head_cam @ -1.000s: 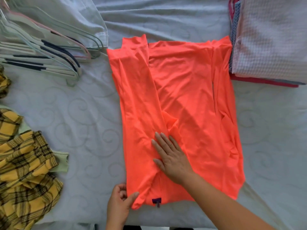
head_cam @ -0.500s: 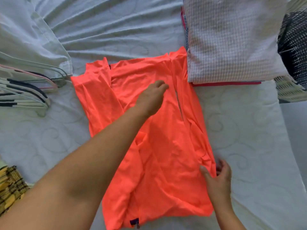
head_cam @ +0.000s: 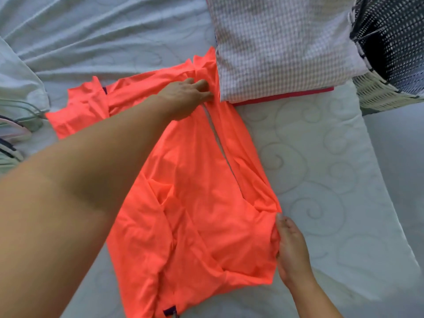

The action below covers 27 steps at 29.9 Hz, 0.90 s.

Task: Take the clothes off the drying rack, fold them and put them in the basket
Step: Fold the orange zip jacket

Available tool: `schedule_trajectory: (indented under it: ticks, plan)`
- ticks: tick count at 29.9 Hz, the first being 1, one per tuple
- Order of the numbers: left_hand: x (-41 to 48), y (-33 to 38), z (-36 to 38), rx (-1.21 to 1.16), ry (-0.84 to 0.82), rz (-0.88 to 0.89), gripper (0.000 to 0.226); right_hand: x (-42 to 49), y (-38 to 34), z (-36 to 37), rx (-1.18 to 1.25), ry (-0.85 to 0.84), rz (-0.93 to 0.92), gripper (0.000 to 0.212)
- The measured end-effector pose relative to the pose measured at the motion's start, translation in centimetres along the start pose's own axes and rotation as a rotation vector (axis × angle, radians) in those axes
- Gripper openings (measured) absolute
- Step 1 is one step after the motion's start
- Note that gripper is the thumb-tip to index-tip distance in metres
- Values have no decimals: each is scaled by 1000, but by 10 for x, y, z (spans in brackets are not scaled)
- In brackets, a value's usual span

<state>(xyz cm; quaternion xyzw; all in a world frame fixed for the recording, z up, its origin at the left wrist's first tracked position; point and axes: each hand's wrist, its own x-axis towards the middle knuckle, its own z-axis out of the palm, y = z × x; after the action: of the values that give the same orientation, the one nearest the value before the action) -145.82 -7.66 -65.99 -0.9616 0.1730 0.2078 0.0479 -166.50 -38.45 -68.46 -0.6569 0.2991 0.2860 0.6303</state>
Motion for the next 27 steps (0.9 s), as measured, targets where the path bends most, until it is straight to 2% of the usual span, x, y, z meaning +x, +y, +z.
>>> schedule_trajectory:
  ticks: [3, 4, 8, 9, 11, 12, 14, 17, 19, 22, 23, 25, 27]
  plan:
    - [2, 0, -4, 83, 25, -37, 29, -7, -4, 6, -147, -69, 1, 11]
    - [3, -2, -7, 98, 32, -47, 26, -9, -4, 5, -180, -58, -23, 6]
    - [-10, -19, -19, 0, 86, -118, 25, -27, -19, 9, -185, -16, -120, 6]
    - [-20, -26, -20, -24, 139, -117, 23, -35, -24, 13, -173, -53, -145, 14]
    - [-43, -42, -20, -78, 257, -141, 17, -54, -34, 24, -178, -199, -236, 47]
    - [-59, -52, -16, -119, 298, -190, 17, -64, -35, 30, -218, -285, -255, 52]
    - [-96, -76, 3, -164, 334, -258, 23, -80, -27, 45, -344, -516, -199, 37]
    - [-149, -101, 44, -142, 164, -296, 39, -89, 0, 67, -597, -711, -49, 27]
    - [-174, -93, 65, -194, 123, -411, 52, -80, 21, 71, -779, -671, 12, 26]
    - [-201, -31, 74, -465, 338, -461, 37, -54, 24, 70, -1058, -473, -29, 33]
    - [-208, -2, 77, -607, 378, -422, 33, -45, 14, 74, -1067, -407, -78, 35]
    - [-220, 56, 83, -900, 356, -344, 26, -25, -16, 89, -977, -300, -209, 30]
    - [-229, 103, 94, -1031, 299, -346, 35, 2, -50, 116, -909, -199, -394, 18]
